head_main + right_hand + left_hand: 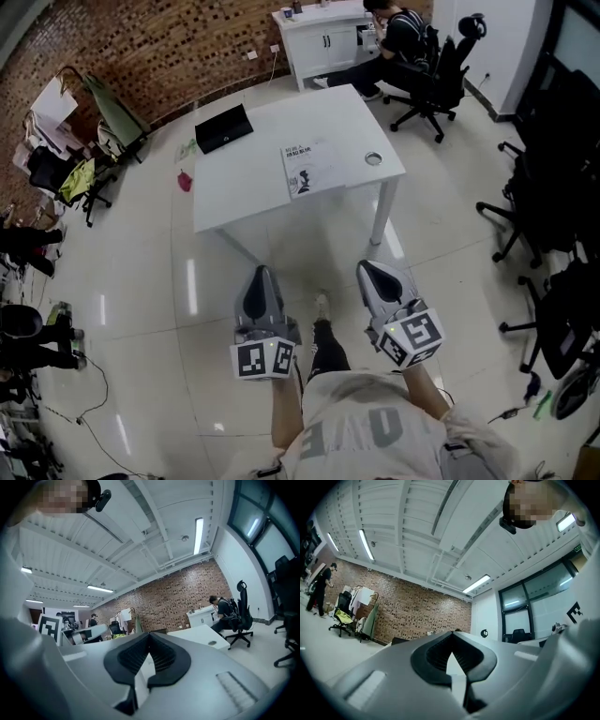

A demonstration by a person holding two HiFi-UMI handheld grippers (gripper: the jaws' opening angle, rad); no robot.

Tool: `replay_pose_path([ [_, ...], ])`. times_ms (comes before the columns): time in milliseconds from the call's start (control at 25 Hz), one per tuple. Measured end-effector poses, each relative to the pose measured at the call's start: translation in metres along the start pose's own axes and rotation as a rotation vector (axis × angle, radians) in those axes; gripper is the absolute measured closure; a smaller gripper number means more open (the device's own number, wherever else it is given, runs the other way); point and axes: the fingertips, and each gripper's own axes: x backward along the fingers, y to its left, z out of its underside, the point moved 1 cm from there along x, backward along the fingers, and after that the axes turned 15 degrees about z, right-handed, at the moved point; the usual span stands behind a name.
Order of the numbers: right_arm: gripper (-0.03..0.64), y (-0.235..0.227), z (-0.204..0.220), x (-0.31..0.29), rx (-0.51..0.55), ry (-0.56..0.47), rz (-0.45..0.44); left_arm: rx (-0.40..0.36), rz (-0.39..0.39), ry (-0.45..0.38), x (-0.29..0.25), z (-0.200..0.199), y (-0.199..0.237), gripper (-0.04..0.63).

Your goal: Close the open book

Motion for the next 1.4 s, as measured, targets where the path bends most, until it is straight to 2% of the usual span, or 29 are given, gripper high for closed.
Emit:
replay_pose_path([
  [200,0.612,0.006,0.004,0.091,-0.023,-0.007,-0.019,-0.036,0.030,0.008,0.056,-0.016,-0.076,0.581],
  [400,0.612,0.015,0.000,0.143,0.000,-0.022,-0.047,-0.051,0.036,-0.005,0.086,-0.030,-0.114,0.581],
  [640,0.612,0.038,0.007,0.174,-0.003,-0.012,-0.035,-0.035,0.044,-0.017,0.124,-0.036,-0.121,0.581],
  [800,0.612,0.067,0.010,0.188,-0.002,-0.017,-0.021,-0.026,0.081,-0.036,0.147,-0.050,-0.121,0.581],
  [920,0.612,0.093,0.005,0.196,-0.033,-0.031,-0.043,-0.029,0.113,-0.048,0.164,-0.065,-0.124,0.581],
  [1160,0.614,0.129,0.020,0.224,0.005,-0.016,-0.024,-0.021,0.119,-0.028,0.205,-0.063,-0.126,0.581],
  [1400,0.615,0.115,0.007,0.249,0.028,-0.044,-0.023,-0.034,0.111,-0.035,0.209,-0.067,-0.147,0.581],
])
